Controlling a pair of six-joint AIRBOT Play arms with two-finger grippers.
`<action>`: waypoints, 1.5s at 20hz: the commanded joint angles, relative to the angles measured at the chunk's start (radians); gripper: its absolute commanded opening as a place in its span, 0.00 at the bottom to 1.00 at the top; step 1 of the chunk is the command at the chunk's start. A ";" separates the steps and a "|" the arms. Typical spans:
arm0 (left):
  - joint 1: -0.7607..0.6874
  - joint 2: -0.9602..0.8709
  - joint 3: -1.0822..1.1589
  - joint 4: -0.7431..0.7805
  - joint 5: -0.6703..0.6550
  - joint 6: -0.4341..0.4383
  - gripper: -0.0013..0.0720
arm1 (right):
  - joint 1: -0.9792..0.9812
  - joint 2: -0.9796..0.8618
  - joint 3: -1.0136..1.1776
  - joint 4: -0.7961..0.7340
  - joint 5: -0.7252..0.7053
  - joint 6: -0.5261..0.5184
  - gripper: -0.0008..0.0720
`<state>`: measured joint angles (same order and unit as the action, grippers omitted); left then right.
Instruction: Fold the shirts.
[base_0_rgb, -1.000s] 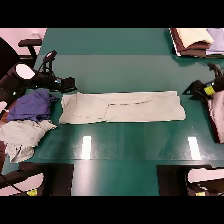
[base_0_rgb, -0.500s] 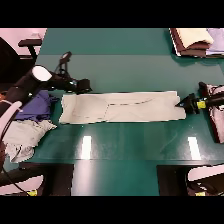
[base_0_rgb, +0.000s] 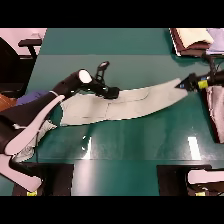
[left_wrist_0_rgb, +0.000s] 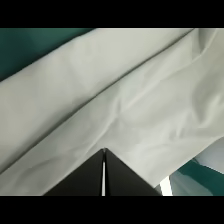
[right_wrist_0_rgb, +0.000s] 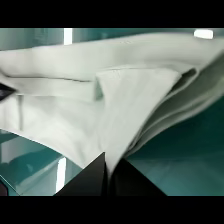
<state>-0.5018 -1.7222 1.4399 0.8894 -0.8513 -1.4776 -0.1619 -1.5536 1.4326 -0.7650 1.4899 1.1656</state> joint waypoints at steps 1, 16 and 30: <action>-0.054 -0.108 0.105 0.000 -0.022 -0.016 0.05 | 0.109 0.102 0.121 0.055 0.001 0.058 0.04; 0.015 -0.069 0.158 0.160 -0.115 -0.019 0.05 | 0.500 0.139 0.286 0.067 -0.154 0.111 0.03; 0.628 0.545 0.166 0.413 -0.243 -0.014 0.05 | 1.114 -0.366 0.619 0.170 -0.392 0.030 0.68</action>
<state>0.0559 -1.2388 1.6047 1.2758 -1.0370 -1.4925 0.8902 -1.8065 1.9427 -0.5739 1.0454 1.1992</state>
